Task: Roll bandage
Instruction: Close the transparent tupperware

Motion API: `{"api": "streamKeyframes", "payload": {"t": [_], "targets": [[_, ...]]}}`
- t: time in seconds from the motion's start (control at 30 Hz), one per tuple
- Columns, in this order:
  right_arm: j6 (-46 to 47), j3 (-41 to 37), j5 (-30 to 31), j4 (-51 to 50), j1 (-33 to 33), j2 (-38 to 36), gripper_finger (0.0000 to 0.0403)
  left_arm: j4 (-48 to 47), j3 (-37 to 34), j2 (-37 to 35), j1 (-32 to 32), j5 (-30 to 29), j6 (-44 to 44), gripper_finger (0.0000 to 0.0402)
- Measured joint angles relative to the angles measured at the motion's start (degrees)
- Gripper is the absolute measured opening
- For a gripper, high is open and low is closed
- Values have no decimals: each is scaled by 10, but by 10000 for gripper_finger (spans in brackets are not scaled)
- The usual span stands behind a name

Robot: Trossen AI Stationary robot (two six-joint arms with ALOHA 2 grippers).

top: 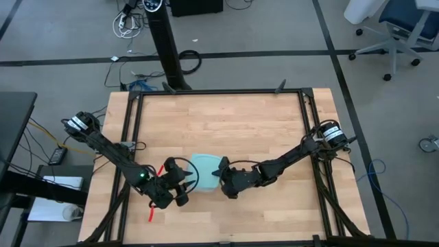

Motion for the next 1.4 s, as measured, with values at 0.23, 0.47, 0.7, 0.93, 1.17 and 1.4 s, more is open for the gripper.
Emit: {"api": "streamKeyframes", "payload": {"t": [0.23,0.47,0.7,0.93,1.17,1.4], "targets": [[-78,0,16,3,14,0,9,0,0,-5,0,-6,-1,162],[-150,0,81,3,19,-2,9,0,0,-6,0,-20,0,162],[-154,0,127,4,17,-10,9,-1,0,-8,0,-36,-1,162],[-151,0,122,66,22,-12,9,-16,0,-46,0,-52,-1,162],[-100,0,65,45,20,-10,9,-51,0,-67,4,-20,-27,162],[-112,0,74,58,13,-9,9,-61,0,-63,25,19,-32,162]]}}
